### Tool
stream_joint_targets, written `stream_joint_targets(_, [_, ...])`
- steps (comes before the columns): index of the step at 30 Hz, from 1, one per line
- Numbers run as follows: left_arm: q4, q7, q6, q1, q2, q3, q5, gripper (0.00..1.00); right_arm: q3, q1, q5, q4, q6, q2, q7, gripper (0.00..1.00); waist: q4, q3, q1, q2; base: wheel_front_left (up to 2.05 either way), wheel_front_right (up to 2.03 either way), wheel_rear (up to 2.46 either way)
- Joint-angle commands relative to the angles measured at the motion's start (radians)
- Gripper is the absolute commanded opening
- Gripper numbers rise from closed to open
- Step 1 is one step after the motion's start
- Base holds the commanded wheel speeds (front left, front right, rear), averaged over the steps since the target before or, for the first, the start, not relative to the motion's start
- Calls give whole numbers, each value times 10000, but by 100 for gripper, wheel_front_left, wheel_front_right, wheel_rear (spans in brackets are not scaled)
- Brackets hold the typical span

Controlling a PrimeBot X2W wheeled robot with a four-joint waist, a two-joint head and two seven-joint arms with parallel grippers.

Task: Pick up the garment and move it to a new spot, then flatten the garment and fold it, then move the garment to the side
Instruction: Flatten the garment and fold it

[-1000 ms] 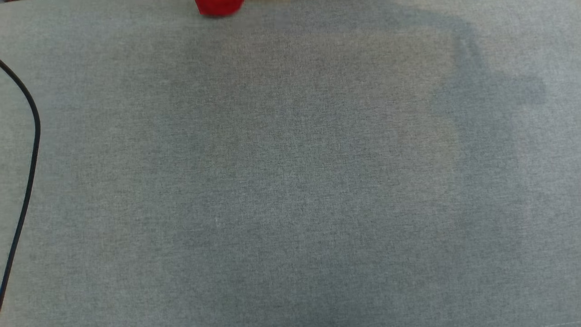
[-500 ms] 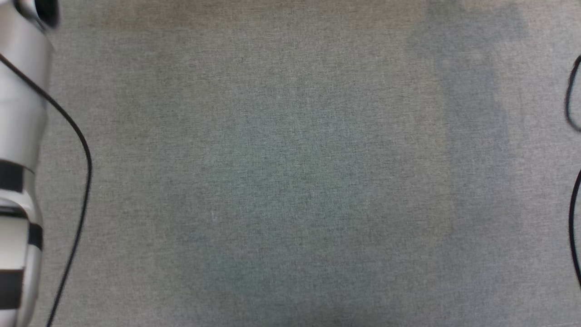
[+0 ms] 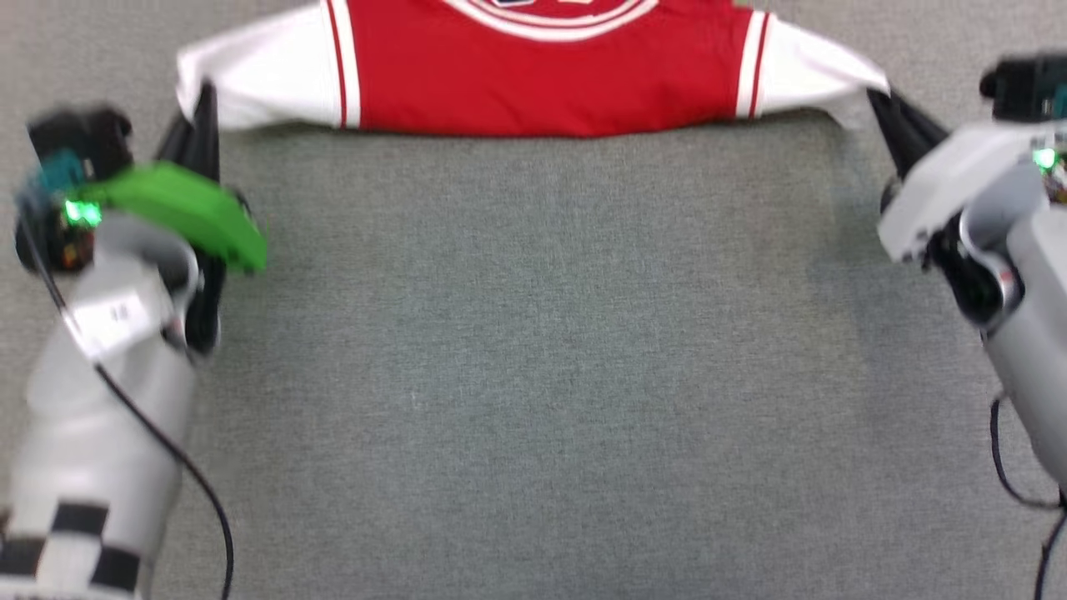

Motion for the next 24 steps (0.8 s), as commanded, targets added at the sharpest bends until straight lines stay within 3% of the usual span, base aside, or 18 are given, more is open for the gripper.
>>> stream_joint_targets(1, [-460,-55,109,760,30,211,139,0,15,499,146,-242,-9,-197,-167,0,135,-560,1,0,0,0,0])
stream_joint_targets(12, [-3265,-56,797,5342,-57,724,730,0,-917,4444,317,-1973,-9,-808,11,0,316,-2026,1,0,0,0,0])
stream_joint_targets(18, [-4379,136,1331,7372,-35,879,421,0,-2039,6734,-203,-3017,-9,-454,632,0,214,-2685,1,0,0,0,0])
stream_joint_targets(24, [-5337,466,1849,8981,34,1004,180,0,-3599,9016,-1056,-4344,-9,380,1500,0,146,-3100,1,0,0,0,0])
